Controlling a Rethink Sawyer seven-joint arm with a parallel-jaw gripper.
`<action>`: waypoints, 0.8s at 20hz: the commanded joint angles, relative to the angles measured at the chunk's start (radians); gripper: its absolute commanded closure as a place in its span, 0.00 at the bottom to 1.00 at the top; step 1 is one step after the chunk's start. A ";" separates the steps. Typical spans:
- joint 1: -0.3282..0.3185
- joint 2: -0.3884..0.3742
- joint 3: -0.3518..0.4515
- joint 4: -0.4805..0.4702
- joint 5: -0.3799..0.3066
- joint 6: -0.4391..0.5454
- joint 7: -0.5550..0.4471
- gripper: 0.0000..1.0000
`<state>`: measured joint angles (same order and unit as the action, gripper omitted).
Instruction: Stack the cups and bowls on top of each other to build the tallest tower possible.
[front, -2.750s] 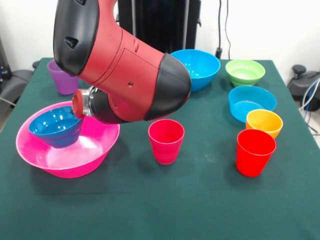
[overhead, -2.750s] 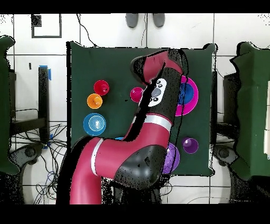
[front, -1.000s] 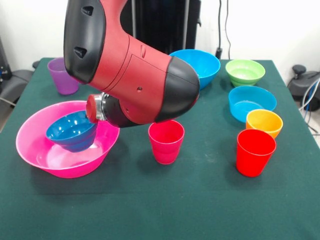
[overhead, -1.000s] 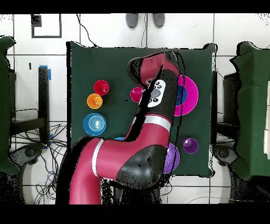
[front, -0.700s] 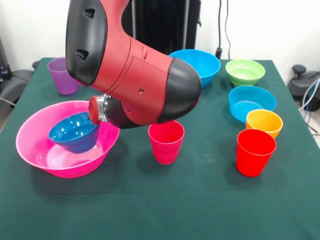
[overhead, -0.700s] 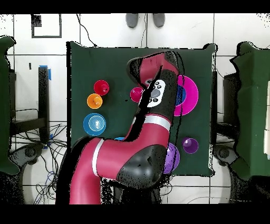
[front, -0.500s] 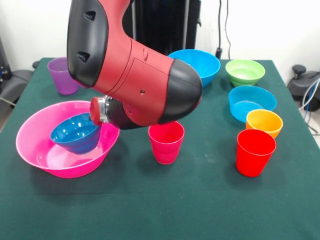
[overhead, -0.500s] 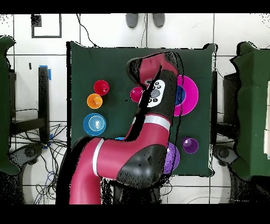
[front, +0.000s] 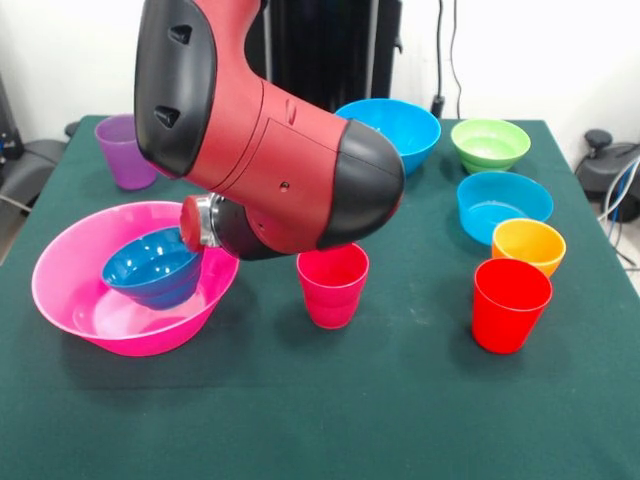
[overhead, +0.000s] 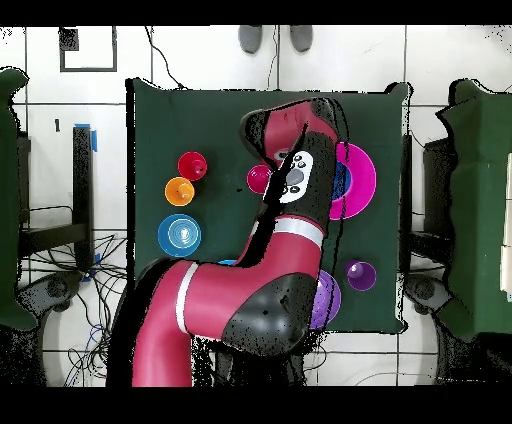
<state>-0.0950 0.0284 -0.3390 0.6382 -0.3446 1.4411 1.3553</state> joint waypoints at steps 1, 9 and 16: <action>-0.015 0.025 0.088 0.010 -0.082 -0.102 -0.254 1.00; -0.021 0.026 0.086 0.009 -0.097 -0.107 -0.242 1.00; -0.013 0.028 0.088 0.009 -0.095 -0.093 -0.231 1.00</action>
<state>-0.1089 0.0284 -0.3390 0.6382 -0.3763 1.3949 1.3553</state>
